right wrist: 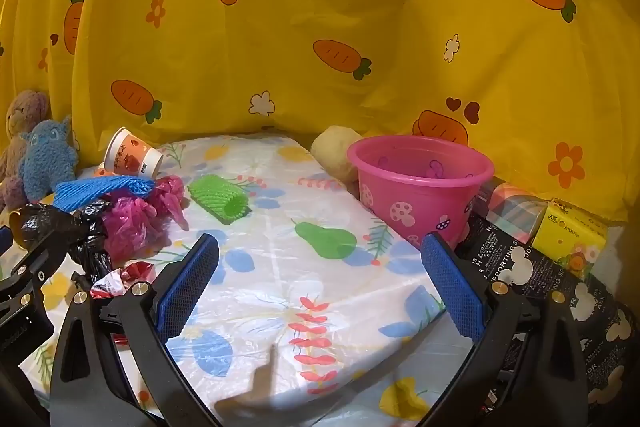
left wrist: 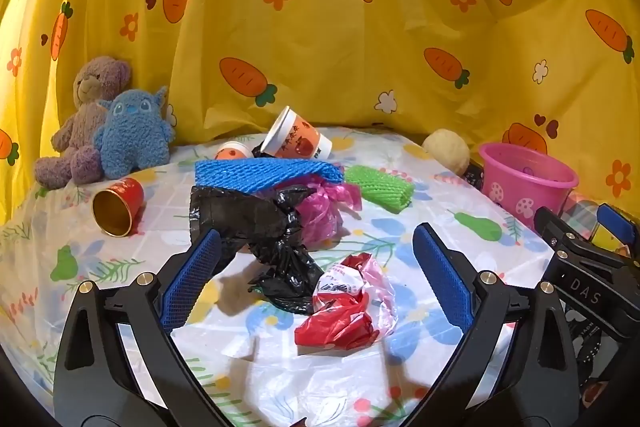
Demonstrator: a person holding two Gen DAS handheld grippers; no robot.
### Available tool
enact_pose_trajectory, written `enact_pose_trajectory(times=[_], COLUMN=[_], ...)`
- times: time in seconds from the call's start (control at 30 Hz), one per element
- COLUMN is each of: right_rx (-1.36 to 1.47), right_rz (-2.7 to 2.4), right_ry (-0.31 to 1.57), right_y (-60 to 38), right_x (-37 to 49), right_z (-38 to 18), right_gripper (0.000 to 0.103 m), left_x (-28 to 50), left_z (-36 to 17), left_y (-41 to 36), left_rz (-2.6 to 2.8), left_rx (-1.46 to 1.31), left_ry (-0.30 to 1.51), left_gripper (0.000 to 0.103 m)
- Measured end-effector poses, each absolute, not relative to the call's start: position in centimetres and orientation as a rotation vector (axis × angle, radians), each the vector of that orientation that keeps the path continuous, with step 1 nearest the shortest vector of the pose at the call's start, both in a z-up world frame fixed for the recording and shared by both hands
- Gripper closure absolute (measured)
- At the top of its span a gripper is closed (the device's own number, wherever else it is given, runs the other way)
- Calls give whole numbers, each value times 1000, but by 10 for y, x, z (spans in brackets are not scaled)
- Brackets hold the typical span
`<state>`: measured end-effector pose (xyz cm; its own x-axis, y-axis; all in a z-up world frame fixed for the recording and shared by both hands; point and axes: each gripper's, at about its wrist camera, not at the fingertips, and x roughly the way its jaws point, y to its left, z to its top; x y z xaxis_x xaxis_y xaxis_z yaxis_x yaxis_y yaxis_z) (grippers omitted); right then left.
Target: Collect trash
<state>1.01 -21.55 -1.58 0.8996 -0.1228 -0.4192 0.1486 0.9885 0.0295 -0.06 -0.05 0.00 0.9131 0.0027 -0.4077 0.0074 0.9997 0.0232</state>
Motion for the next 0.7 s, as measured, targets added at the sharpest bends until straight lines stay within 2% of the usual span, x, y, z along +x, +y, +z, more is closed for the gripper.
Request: enact_pose_trajectory(times=[0.7], right_rx=[64], right_rz=[-145], right_ry=[429], right_y=[-216], right_x=[11], right_z=[-17], right_gripper=[5], left_x=[1], left_z=[1], left_y=[-7], left_rz=[-7], left_rx=[25], left_ry=[423], left_gripper=[7])
